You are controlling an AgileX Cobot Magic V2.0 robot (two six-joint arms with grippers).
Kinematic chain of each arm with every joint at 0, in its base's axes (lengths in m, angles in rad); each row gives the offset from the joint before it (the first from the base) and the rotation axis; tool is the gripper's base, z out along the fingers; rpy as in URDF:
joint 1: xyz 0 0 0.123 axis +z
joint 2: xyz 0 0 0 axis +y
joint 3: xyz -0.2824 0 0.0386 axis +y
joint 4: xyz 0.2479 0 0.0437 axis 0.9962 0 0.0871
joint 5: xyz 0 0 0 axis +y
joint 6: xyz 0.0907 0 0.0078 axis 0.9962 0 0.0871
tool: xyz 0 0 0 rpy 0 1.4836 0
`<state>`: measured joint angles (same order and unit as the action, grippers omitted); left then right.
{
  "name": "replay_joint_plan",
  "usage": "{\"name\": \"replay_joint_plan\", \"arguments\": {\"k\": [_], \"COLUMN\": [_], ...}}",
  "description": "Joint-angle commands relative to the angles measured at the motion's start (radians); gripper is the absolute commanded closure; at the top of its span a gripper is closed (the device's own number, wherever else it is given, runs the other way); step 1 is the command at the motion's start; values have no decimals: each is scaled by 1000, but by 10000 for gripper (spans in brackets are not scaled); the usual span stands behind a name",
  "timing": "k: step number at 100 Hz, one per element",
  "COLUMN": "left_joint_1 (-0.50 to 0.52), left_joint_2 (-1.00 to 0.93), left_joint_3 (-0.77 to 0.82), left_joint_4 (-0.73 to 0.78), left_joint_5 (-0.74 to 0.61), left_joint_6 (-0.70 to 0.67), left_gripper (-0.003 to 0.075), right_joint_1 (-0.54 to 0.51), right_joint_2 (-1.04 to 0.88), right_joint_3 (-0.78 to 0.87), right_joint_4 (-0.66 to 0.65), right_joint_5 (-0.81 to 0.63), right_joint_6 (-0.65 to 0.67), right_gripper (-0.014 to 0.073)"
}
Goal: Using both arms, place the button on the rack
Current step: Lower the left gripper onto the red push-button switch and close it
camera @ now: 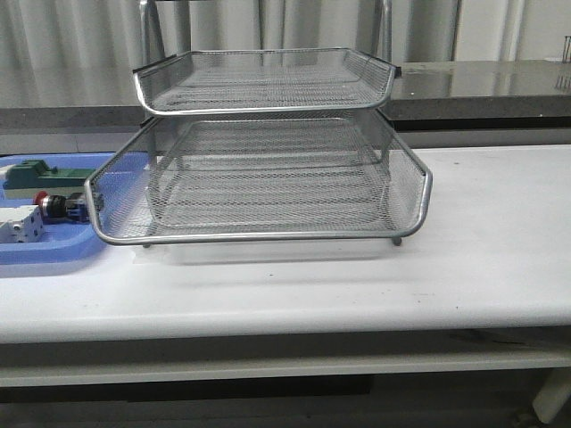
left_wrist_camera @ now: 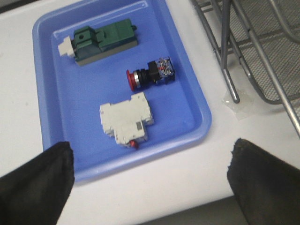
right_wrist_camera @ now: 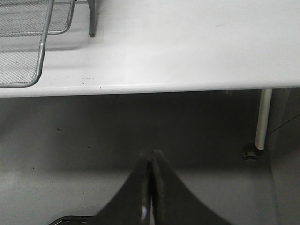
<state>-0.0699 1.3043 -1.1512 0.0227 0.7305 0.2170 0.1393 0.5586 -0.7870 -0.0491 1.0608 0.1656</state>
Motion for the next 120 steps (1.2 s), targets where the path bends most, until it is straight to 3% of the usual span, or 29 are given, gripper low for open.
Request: {"name": "replay_joint_plan", "arguments": {"k": [1,34,55,120], "left_joint_1": [2,2,2,0], "left_joint_2": [69,450,630,849], "left_joint_3": [-129,-562,-755,-834], "left_joint_4": [-43,-67,-64,-44], "left_joint_5": [-15,191,312,263], "left_joint_6": [98,382,495,606], "left_gripper": [82,82,83,83], "right_joint_1": [1,1,1,1], "right_joint_2": [4,4,4,4], "right_joint_3": [-33,-33,-33,-33], "right_joint_4": [-15,-15,-15,-15], "right_joint_5": [-52,-52,-52,-52], "right_joint_6": [1,1,1,1], "right_gripper": [661,661,661,661]}}
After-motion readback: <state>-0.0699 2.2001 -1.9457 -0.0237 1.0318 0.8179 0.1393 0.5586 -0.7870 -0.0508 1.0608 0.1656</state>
